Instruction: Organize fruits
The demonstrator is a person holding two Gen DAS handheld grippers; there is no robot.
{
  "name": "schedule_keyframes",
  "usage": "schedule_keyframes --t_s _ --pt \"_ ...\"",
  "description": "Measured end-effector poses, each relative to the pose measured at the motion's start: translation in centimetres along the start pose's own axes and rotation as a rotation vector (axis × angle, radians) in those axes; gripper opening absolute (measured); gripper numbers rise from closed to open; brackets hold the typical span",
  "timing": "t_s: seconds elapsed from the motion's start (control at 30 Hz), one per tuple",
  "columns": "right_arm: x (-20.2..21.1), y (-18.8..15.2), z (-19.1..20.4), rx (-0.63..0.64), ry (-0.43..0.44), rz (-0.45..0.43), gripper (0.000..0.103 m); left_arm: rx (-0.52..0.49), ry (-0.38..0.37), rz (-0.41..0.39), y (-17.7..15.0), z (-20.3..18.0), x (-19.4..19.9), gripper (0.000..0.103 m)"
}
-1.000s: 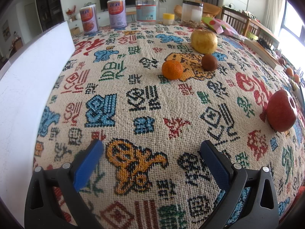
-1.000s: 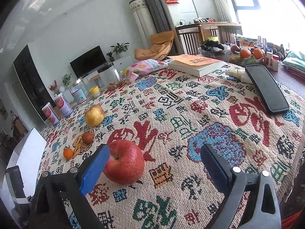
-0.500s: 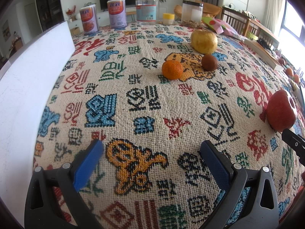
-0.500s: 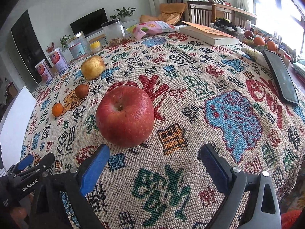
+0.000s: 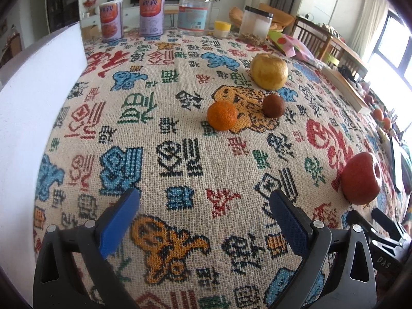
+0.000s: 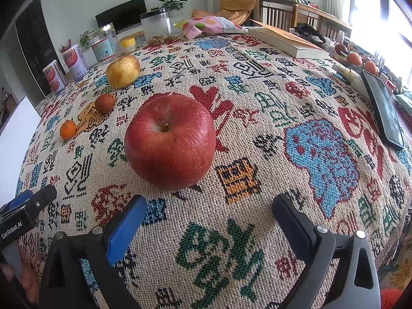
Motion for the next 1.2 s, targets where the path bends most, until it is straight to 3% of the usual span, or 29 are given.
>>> schedule_keyframes --t_s 0.23,0.33,0.37,0.4,0.47,0.83,0.93,1.0,1.2 --pt "-0.1 0.0 0.2 0.005 0.009 0.005 0.103 -0.055 0.059 -0.089 4.1 -2.7 -2.7 0.098" --pt "-0.1 0.0 0.1 -0.002 0.017 0.002 0.103 -0.106 0.061 -0.092 4.4 -3.4 -3.7 0.074" --pt "-0.1 0.0 0.1 -0.002 0.017 0.001 0.103 -0.121 0.056 -0.076 4.3 -3.5 -4.2 0.058" --pt "-0.1 0.0 0.1 -0.001 0.016 0.002 0.103 -0.125 0.049 -0.089 4.3 -3.4 -4.1 0.051" --pt "-0.1 0.0 0.2 0.001 0.013 0.004 0.103 -0.127 0.008 -0.099 4.2 -3.2 -3.6 0.028" --pt "0.0 0.0 0.0 -0.012 0.031 -0.002 0.103 -0.178 -0.113 -0.052 -2.5 -2.1 1.8 0.029" --pt "0.0 -0.1 0.2 -0.005 0.021 0.001 0.103 -0.213 -0.101 -0.06 -3.4 -2.2 2.1 0.034" --pt "-0.1 -0.1 0.2 -0.001 0.015 0.004 0.103 -0.228 -0.083 -0.074 -3.6 -2.2 2.2 0.049" --pt "0.1 -0.1 0.1 -0.016 0.035 -0.005 0.103 -0.221 -0.08 -0.086 -3.5 -2.4 2.1 0.049"
Point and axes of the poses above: each gripper's, at about its wrist camera, not at the fingertips, and x roughly against the way its jaws point, z to its left, y to its top, the point moved 2 cm from there along -x, roughly the way its jaws point, and after that the axes turned 13 degrees about y, right-handed, at the moved point
